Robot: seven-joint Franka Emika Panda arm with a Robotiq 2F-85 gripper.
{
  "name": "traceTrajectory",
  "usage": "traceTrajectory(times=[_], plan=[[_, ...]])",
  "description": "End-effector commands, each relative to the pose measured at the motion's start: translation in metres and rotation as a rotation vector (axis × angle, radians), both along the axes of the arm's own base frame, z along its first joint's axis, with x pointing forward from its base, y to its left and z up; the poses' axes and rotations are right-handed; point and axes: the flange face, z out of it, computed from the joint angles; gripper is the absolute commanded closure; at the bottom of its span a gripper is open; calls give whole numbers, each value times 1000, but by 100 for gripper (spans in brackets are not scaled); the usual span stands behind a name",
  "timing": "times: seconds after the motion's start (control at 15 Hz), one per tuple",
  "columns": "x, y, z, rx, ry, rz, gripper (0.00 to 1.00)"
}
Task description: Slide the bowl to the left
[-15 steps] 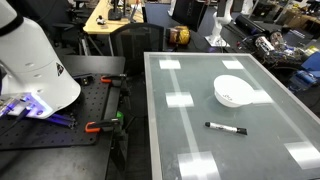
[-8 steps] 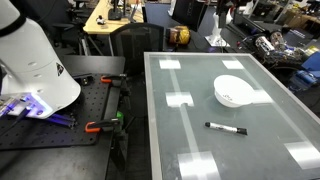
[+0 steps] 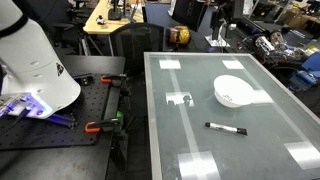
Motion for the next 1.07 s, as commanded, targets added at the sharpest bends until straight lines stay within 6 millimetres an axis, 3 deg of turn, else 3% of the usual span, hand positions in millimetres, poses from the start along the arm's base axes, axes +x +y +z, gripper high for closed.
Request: traceTrajectory(times=[0.0,0.33,0.6,1.0], plan=[[8,3,-18,-49,35,-23,0],[4,2,-31,-19,50,-2,0],[5,3,-30,-19,48,-3,0],[24,-6,-50,-62,-17,-103,0]])
